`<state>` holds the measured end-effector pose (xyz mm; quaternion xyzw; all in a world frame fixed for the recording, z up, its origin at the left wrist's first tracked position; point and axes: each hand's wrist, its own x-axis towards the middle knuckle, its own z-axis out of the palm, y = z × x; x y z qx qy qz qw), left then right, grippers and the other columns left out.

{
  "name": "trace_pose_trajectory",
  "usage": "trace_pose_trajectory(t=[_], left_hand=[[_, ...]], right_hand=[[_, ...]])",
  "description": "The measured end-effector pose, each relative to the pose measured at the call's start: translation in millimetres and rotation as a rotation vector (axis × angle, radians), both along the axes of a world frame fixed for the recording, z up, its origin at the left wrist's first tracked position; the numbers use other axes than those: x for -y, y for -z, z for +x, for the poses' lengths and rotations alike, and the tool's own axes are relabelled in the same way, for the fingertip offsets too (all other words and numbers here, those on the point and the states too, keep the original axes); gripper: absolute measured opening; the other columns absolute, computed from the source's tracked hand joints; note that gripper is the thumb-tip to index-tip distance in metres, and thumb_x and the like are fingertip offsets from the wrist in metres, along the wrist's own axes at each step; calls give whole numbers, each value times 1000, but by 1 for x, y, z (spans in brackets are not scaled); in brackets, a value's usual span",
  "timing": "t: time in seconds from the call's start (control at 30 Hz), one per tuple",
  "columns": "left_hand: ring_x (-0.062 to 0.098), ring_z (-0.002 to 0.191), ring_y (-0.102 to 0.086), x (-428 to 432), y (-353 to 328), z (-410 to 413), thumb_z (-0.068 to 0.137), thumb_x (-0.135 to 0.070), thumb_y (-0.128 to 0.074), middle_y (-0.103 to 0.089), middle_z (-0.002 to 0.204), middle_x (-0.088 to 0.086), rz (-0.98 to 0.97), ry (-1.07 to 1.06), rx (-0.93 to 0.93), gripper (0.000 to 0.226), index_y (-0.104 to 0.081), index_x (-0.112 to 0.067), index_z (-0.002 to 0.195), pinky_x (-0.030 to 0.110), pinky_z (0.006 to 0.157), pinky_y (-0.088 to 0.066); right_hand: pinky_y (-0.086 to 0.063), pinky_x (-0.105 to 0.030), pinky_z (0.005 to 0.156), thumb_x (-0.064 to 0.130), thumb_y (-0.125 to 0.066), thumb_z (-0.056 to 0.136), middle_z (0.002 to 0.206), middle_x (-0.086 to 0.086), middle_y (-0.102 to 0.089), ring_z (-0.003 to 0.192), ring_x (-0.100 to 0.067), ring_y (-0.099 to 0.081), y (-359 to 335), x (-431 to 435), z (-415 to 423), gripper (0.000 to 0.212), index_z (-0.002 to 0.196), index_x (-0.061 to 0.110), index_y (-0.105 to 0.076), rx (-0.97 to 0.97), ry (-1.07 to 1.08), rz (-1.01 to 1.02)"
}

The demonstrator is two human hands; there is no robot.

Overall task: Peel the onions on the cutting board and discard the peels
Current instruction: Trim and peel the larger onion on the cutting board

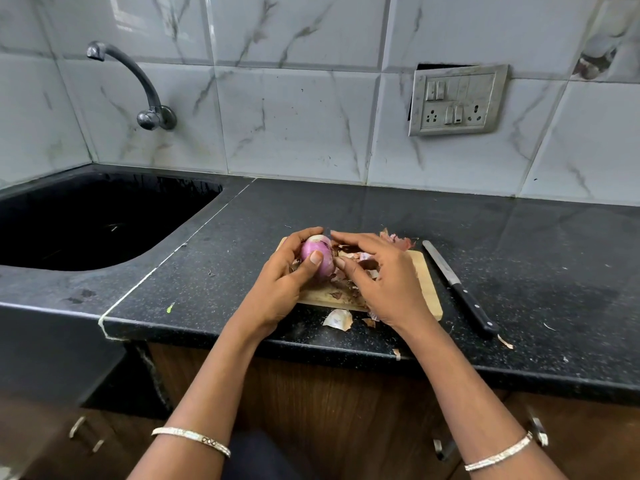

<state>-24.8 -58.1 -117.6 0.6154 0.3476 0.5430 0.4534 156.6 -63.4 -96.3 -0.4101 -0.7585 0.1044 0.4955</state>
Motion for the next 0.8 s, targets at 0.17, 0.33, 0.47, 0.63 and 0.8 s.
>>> trace_pose_trajectory(t=[0.17,0.33,0.47,0.63,0.8], left_hand=[[31,113,-70,1,-2,-1,103,-19,-54,-63,135,17,-62,86,52,38,-55,-14,141,36,92,-59],[32,118,-67,2,-2,0,98,-27,-52,-63,134,13,-63,80,39,39,-60,-18,135,41,95,-58],[32,115,-68,3,-3,2,99,-32,-51,-63,132,17,-76,33,58,36,-63,-16,129,46,94,-59],[22,101,-71,5,-6,2,109,-22,-40,-70,122,12,-92,0,93,30,-59,-9,129,37,82,-61],[20,102,-72,5,-5,2,109,-21,-41,-66,124,10,-93,-1,107,30,-54,-7,132,32,79,-62]], right_hand=[[-55,-33,89,9,-79,85,91,10,-77,91,-8,-72,-2,-3,4,13,96,16,-81,-195,-34,-74],[-45,-13,81,3,-70,88,88,4,-71,86,-5,-63,0,-2,0,9,91,11,-73,-55,25,2],[-34,-9,80,-11,-53,83,93,-2,-60,86,-11,-51,4,3,-9,23,93,8,-61,116,83,178],[-40,-17,85,-10,-49,84,97,-5,-59,91,-19,-55,6,3,-12,25,98,5,-63,179,120,290],[-49,-47,95,-7,-56,82,112,3,-63,107,-17,-59,8,-4,-2,36,108,14,-70,45,304,161]])
